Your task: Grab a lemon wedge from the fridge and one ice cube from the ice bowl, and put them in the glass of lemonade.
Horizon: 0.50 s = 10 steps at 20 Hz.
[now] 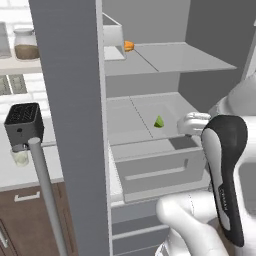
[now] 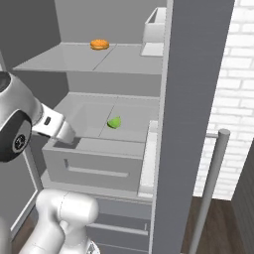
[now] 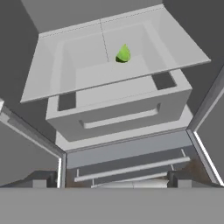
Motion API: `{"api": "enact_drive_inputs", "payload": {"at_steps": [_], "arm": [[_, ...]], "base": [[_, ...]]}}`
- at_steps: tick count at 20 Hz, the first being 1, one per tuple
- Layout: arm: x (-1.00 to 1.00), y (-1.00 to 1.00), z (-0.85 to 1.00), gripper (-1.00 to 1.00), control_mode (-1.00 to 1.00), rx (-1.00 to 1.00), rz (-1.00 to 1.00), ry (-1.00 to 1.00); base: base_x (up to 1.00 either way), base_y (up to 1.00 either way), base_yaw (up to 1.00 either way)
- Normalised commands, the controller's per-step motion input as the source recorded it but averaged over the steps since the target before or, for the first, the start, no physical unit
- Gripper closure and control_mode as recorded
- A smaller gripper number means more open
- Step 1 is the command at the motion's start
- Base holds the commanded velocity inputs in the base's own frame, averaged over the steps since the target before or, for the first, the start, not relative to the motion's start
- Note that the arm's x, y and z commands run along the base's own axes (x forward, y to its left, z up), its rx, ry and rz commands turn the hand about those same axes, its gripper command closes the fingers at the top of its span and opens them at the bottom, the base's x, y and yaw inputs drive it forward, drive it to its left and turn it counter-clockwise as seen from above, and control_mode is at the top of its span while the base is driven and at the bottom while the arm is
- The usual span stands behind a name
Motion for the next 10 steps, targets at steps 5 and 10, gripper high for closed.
{"api": "enact_drive_inputs", "payload": {"at_steps": [5, 10], "arm": [[0.49, 0.4, -0.18, -1.0, -1.0, -0.02, -0.19, -0.01], [0.86, -0.19, -0.34, -1.0, -1.0, 0.0, -0.02, 0.0]], "base": [[0.0, 0.0, 0.0], [0.0, 0.0, 0.0]]}}
